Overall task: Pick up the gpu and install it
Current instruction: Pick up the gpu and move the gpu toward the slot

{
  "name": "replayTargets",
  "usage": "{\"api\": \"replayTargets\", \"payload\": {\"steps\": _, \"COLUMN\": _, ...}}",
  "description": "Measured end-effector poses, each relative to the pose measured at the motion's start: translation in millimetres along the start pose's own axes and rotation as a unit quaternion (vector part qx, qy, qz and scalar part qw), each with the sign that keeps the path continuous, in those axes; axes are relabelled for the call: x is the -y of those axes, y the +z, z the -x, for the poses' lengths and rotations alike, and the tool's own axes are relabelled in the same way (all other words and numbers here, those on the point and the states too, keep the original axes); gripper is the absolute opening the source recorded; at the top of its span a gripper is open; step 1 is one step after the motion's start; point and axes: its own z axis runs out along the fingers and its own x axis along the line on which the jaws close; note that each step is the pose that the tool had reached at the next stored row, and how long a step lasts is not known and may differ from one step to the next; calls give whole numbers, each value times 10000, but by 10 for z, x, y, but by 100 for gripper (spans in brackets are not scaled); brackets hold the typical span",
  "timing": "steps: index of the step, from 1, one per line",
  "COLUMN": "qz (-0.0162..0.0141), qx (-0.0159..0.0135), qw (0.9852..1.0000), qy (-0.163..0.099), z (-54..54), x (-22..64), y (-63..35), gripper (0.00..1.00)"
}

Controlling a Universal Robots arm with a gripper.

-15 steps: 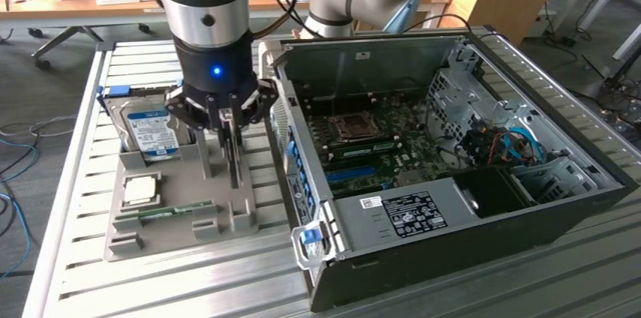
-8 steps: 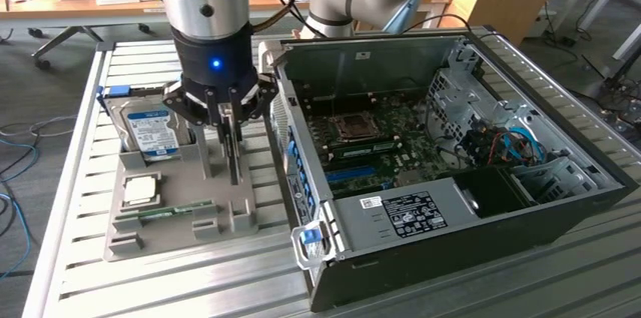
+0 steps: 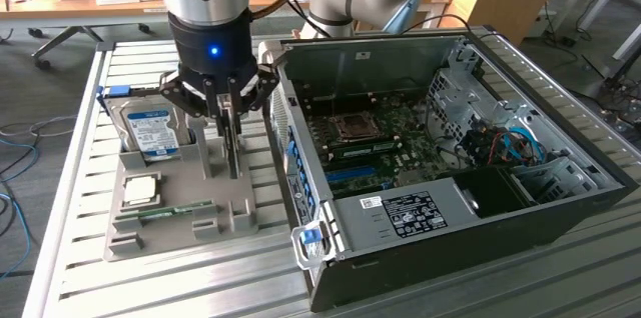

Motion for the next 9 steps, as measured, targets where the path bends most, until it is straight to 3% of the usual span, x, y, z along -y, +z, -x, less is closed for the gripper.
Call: {"api": "replayTargets", "payload": {"steps": 9, "qz": 0, "qx": 0, "qw": 10000, "qy": 0, "z": 5, "x": -12, "y": -165, "gripper": 27}}
